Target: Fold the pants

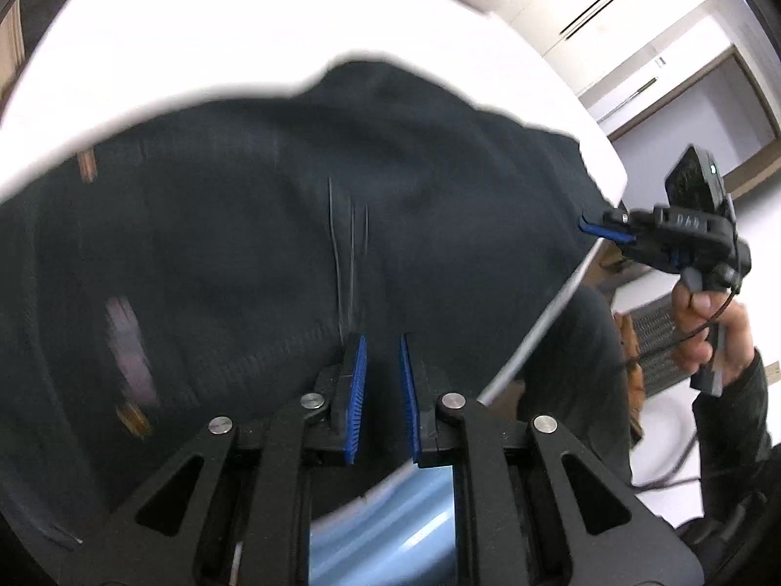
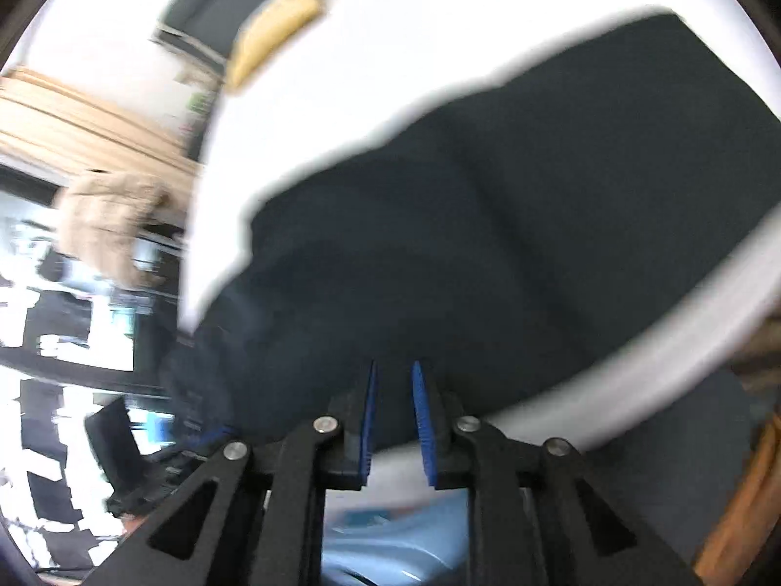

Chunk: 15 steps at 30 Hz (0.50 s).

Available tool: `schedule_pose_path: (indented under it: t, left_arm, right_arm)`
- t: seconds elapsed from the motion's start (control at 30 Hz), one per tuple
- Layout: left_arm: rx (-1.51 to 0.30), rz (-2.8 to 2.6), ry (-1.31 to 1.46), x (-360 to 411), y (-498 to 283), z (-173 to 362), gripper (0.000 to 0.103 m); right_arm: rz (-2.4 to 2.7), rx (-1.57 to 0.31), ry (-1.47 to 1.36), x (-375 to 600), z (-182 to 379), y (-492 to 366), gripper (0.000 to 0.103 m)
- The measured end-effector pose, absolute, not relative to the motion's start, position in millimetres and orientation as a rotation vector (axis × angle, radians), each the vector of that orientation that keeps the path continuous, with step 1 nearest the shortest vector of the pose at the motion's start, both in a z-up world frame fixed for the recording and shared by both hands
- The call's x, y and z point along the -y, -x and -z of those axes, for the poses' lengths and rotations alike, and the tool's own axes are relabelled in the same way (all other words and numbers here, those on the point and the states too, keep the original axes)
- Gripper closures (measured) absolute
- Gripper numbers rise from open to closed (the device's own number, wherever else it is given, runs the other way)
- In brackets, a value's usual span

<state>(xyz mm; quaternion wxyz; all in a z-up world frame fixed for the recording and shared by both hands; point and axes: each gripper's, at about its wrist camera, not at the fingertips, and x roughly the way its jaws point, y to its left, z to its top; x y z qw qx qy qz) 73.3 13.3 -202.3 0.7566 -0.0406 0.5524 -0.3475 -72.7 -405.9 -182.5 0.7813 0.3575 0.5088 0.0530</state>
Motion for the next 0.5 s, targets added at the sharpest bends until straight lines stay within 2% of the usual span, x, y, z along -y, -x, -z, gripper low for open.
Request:
schedule_pose_path:
  t: [0.1, 0.3, 0.37, 0.4, 0.5]
  left_arm:
    - [-1.123, 0.762, 0.104, -4.5, -102.5, 177.7, 0.090]
    - [-1.073, 0.797, 0.077, 25.6, -150.7, 167.4, 0.090]
    - [-1.105, 0.791, 0.070, 33.8, -154.2, 182.1, 0.090]
    - [-1.120, 0.784, 0.063, 38.4, -152.9, 189.7, 0.090]
    - [-1.195, 0.770, 0.045, 44.3, -143.2, 221.6, 0.090]
  right_arm:
    - [-0.256, -1.069, -0.785, 388.7, 173.3, 32.0, 0.084]
    - [-0.492, -1.149, -0.900, 332.8, 208.6, -62.2, 0.081]
    - [-0.498, -1.170, -0.911, 321.8, 225.7, -91.9, 0.059]
    - [-0.499, -1.179, -0.898, 317.7, 232.8, -101.1, 0.045]
    - [-0.455, -1.220, -0.907, 324.9, 256.4, -119.9, 0.046]
